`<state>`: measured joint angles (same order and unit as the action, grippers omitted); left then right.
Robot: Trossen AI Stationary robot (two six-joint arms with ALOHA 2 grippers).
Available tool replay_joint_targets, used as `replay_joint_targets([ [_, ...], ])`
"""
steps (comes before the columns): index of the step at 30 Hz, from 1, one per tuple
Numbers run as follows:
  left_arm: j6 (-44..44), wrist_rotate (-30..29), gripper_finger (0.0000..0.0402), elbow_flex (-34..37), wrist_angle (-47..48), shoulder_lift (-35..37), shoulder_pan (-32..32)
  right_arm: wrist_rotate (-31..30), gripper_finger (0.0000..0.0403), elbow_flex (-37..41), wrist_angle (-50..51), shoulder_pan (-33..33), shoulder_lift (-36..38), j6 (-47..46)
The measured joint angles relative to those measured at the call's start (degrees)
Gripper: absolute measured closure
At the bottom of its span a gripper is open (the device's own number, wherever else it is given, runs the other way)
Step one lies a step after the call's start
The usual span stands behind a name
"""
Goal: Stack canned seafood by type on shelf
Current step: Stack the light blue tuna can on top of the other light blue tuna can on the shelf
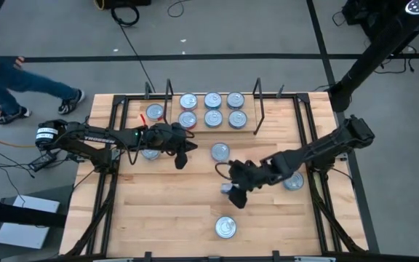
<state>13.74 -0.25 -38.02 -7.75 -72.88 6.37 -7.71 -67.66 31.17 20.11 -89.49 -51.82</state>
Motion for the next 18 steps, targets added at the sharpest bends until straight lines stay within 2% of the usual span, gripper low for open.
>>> replay_joint_targets([
  [3, -0.28, 0.02, 0.0397, 0.00, 0.04, 0.00, 0.00, -2.58, 0.0129, 0.00, 1.64, 1.07, -0.35, 2.49],
  [10, -0.39, 0.07, 0.0397, -0.02, 2.58, 0.00, 0.00, -2.79, 0.0113, 0.00, 3.48, 1.21, -2.31, 9.27],
  [18, -0.14, -0.06, 0.0397, -0.09, 6.29, -0.02, 0.00, -1.67, 0.0110, -1.48, 11.38, 0.62, -4.66, 12.15],
])
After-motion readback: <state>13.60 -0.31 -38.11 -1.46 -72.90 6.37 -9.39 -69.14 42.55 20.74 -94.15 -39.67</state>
